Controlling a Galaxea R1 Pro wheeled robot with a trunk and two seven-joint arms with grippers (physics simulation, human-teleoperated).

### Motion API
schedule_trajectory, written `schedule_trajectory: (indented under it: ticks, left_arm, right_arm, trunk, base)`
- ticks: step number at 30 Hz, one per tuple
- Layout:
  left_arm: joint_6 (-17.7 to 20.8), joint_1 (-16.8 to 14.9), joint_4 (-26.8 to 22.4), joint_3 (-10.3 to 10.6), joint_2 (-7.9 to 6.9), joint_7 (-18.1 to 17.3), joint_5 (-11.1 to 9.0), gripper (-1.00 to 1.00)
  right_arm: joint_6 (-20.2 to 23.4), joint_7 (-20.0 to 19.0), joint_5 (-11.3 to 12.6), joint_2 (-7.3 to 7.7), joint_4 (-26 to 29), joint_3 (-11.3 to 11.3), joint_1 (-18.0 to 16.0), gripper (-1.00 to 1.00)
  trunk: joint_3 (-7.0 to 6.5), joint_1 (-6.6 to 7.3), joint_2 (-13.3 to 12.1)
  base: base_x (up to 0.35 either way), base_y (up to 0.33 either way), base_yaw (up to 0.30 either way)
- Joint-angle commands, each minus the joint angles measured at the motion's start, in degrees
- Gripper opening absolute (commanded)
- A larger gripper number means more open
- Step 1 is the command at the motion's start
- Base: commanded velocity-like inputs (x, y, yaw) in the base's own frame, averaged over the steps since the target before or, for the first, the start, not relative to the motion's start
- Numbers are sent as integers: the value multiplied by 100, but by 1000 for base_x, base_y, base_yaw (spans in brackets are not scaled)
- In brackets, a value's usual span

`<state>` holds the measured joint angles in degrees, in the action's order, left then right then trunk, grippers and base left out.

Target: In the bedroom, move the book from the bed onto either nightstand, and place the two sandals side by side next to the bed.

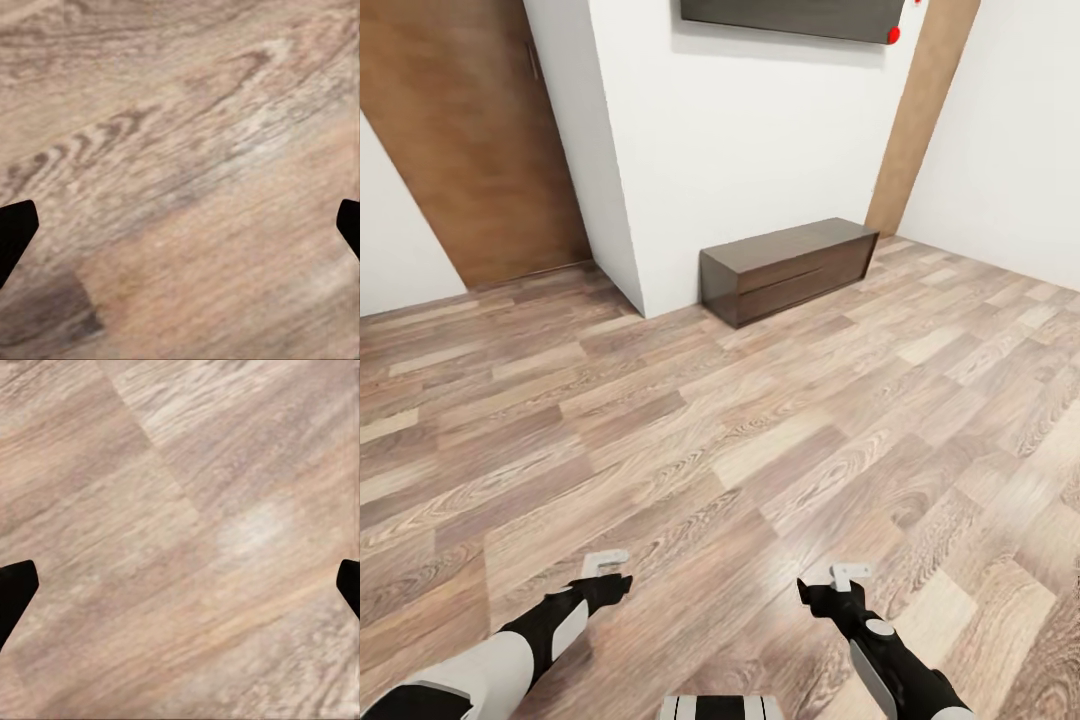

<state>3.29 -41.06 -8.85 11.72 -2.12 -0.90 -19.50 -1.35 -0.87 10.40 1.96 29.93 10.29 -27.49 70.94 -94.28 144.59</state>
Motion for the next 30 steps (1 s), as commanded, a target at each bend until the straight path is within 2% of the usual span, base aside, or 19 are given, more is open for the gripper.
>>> schedule_trajectory:
  ticks: [1, 27, 30]
  left_arm:
    - [30, 1, -12, 41, -6, -10, -56, 100]
    - [32, 8, -12, 41, -6, -179, -29, 100]
    - [32, 7, -12, 41, -2, -178, -34, 100]
  right_arm:
    - [-14, -1, 59, 6, -4, 35, -4, 100]
    - [-6, -8, 63, 10, -4, 35, -3, 100]
    - [-6, -8, 64, 13, -4, 35, -4, 100]
  trunk:
    - [-19, 0, 0]
    - [-595, 67, -35]
    - [-595, 67, -35]
  base:
    - [327, -20, -238]
    - [332, -2, -263]
    - [333, 0, -275]
